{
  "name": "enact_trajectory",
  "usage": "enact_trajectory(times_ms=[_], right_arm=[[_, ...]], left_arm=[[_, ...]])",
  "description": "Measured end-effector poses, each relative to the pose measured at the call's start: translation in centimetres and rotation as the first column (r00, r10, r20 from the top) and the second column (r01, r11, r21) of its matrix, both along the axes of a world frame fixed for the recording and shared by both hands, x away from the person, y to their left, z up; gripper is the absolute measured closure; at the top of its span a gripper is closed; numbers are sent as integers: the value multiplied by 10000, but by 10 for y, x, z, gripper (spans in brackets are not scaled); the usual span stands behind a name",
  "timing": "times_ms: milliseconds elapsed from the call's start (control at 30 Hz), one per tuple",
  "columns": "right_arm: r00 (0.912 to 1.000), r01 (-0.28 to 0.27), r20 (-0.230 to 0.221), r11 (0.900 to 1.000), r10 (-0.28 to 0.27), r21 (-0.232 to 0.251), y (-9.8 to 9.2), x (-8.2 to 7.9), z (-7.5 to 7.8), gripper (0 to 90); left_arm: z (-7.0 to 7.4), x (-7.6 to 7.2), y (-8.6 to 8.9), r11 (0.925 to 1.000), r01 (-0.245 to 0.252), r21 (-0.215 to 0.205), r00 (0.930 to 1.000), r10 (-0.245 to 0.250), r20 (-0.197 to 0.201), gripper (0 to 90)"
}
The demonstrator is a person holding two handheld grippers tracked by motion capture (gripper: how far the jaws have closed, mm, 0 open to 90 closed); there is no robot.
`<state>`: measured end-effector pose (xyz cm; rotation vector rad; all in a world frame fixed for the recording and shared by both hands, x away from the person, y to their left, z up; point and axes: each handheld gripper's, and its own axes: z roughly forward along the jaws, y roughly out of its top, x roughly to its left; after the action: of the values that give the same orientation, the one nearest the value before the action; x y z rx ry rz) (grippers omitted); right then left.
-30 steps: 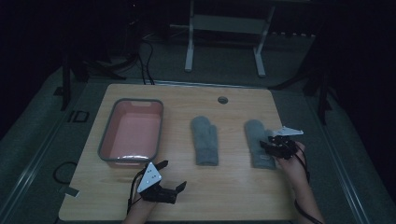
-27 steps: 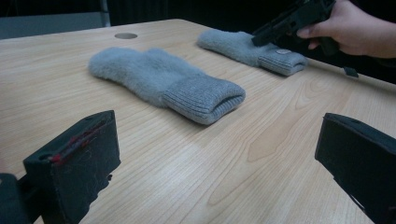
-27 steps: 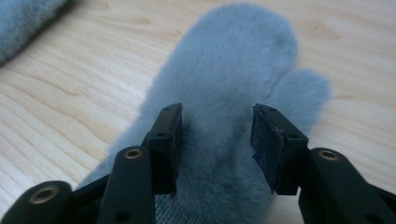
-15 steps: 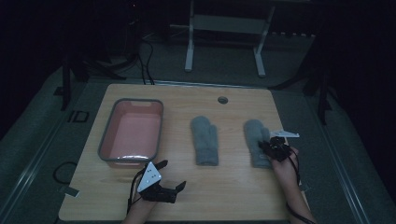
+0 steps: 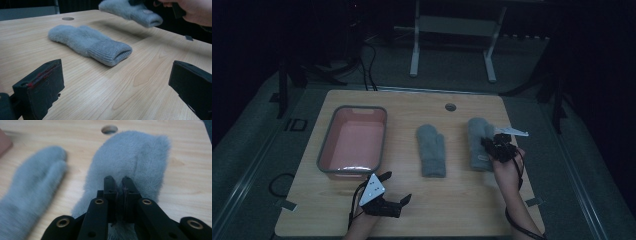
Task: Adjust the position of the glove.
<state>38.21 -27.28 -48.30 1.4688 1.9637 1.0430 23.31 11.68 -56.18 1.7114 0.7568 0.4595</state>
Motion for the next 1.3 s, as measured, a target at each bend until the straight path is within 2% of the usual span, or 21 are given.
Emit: enact_trajectory(times_ms=[167, 233, 300, 333, 367, 467, 567, 667, 800, 1000, 1033, 1133, 1200, 1300], right_arm=[[9998, -79, 174, 9995, 74, 317, 26, -2, 16, 843], [9995, -183, 271, 9996, 177, 226, 39, -2, 20, 842], [9988, -422, 277, 9988, 415, 263, 53, -2, 22, 843], [9988, -422, 277, 9988, 415, 263, 53, -2, 22, 843], [9985, -517, 200, 9976, 508, 459, 64, -2, 23, 843], [9978, -651, 134, 9959, 643, 634, 80, -2, 22, 843], [9967, -812, 2, 9934, 815, 805, 98, -2, 19, 843], [9956, -932, -47, 9927, 938, 771, 108, -4, 17, 843], [9915, -1263, -236, 9899, 1280, 645, 130, -4, 8, 843], [9887, -1351, -536, 9874, 1397, 831, 140, -2, -1, 843], [9864, -1442, -668, 9860, 1499, 839, 144, -2, -7, 842], [9844, -1537, -771, 9861, 1584, 639, 148, -1, -15, 842], [9813, -1635, -910, 9839, 1698, 721, 149, 1, -20, 841], [9777, -1717, -1147, 9841, 1759, 449, 150, 5, -28, 824]], left_arm=[[0, 1, 2, 9999, -111, -119, 9999, 110, -38, 2], [1, 0, 2, 9999, -101, -115, 9999, 101, -2, 2], [1, 0, 1, 9999, -67, -79, 10000, 67, -6, 2], [1, 0, 1, 9999, -67, -79, 10000, 67, -6, 2], [1, 0, 1, 10000, -41, -62, 10000, 41, 0, 2], [1, -1, 1, 10000, -16, -36, 10000, 16, 11, 2], [1, -1, 1, 10000, -4, -67, 10000, 4, 29, 2], [2, -1, 1, 10000, 13, -57, 10000, -13, 35, 2], [2, -1, 2, 10000, 56, -80, 10000, -56, 74, 2], [2, -1, 2, 9999, 125, -79, 9999, -125, 22, 2], [2, -1, 2, 9999, 152, -69, 9999, -152, 4, 2], [2, -1, 1, 9998, 169, -57, 9999, -168, 20, 2], [2, -1, 2, 9998, 198, -79, 9998, -198, -5, 2], [1, 0, 1, 9991, 354, -224, 9992, -359, -185, 2]])
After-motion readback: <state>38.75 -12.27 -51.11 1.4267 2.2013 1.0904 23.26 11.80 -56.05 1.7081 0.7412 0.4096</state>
